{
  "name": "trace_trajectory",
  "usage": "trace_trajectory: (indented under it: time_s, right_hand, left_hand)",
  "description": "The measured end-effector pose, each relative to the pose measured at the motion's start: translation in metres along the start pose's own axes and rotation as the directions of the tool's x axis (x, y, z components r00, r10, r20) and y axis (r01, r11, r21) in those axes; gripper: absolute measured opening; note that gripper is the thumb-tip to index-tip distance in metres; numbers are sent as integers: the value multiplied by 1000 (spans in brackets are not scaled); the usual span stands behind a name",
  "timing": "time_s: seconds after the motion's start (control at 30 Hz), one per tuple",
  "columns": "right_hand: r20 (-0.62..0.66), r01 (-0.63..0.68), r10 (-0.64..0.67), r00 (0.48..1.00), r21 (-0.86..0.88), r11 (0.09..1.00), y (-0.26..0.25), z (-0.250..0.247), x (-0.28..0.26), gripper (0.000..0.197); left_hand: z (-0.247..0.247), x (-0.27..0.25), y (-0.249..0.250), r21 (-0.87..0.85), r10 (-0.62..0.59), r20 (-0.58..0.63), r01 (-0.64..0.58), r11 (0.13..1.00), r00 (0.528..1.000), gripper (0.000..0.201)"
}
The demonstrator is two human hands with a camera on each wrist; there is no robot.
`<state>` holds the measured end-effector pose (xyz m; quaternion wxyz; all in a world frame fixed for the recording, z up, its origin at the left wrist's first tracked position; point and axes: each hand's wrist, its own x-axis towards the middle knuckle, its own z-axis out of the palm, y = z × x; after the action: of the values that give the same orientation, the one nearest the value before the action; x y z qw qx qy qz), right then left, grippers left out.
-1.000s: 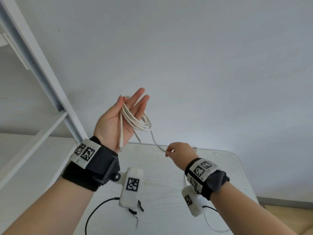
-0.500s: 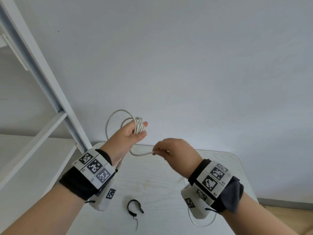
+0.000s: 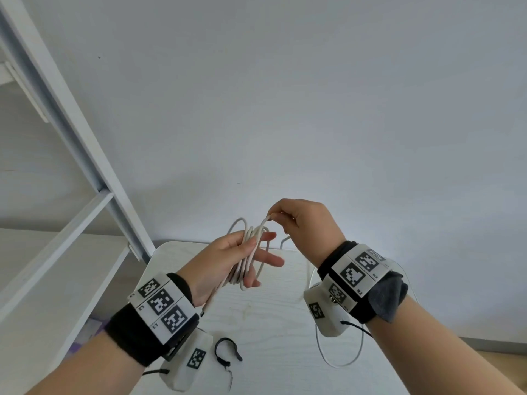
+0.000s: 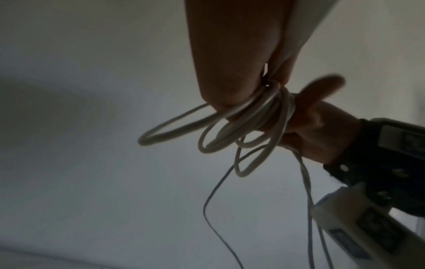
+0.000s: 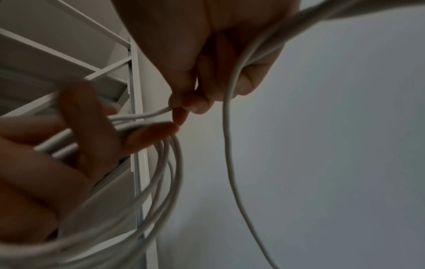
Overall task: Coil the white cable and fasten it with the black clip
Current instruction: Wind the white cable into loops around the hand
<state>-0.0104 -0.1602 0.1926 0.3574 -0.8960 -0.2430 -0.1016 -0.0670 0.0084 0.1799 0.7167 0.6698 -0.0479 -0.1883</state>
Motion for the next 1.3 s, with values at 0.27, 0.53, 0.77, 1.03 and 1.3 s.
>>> trace_trajectory:
  time_s: [0.27, 0.53, 0.77, 1.03, 1.3]
  right_hand:
    - [95, -6, 6, 995, 2, 1000, 22, 3, -5, 8]
    - [57, -304, 302, 952, 309, 901, 55, 6, -25, 22]
    - [-127, -232, 306, 943, 406, 884, 59, 11, -26, 26]
    - [-132, -302, 387, 913, 420, 856, 59, 17, -22, 16]
    - [-102, -323, 426, 899, 502, 802, 32, 32, -26, 11]
  left_hand:
    - [-9, 2, 15, -206, 55, -47, -63, 977, 997, 32]
    - [-27, 3, 33, -264, 100, -119, -129, 956, 988, 27]
    - [-37, 4, 32, -222, 92, -195, -135, 966, 976, 27]
    - [-41, 4, 23, -150, 70, -289, -117, 982, 955, 25]
    - [-28, 8, 31, -117, 98, -218, -126, 985, 971, 25]
